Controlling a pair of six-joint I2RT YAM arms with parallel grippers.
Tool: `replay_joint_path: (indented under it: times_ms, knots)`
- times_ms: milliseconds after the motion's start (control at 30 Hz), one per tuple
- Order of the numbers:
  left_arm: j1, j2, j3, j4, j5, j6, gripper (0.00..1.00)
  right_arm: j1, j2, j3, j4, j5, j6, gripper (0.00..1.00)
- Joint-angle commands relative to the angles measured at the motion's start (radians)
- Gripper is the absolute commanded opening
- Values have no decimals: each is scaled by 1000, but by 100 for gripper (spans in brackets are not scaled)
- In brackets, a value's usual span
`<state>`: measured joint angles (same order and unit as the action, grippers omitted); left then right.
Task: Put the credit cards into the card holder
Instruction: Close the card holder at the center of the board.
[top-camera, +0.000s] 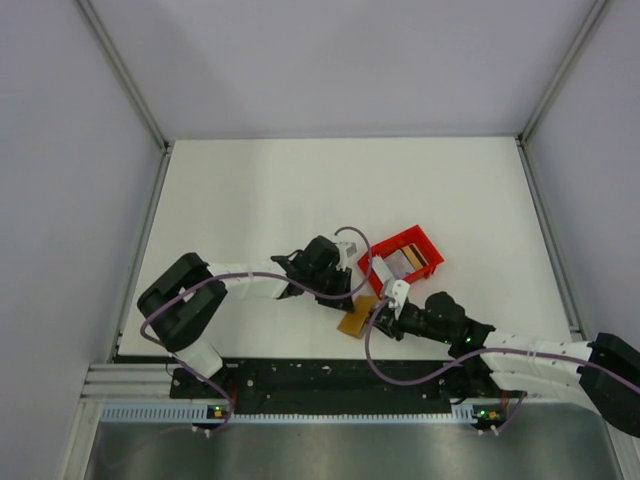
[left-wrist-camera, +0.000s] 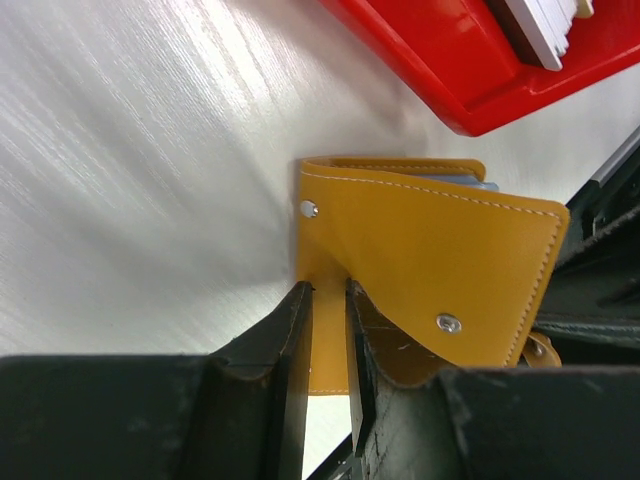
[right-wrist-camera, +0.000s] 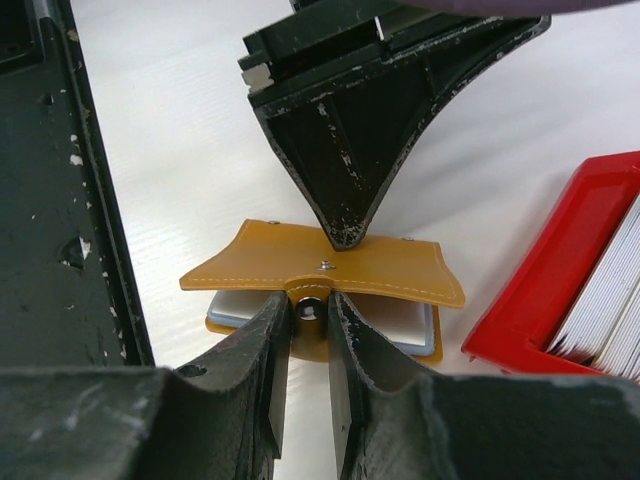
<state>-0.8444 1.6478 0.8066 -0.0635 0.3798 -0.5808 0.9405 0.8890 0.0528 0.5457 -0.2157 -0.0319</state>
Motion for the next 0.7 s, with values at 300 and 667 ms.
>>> replay_joint_path:
  times_ms: [300,667]
  knots:
    - [-24,46,48,-27,-74,27,24,9,-50,27,-53,-1,113,44]
    - [-67,11,78,-65,-124,38,27,8,-426,79,-416,364,420,50]
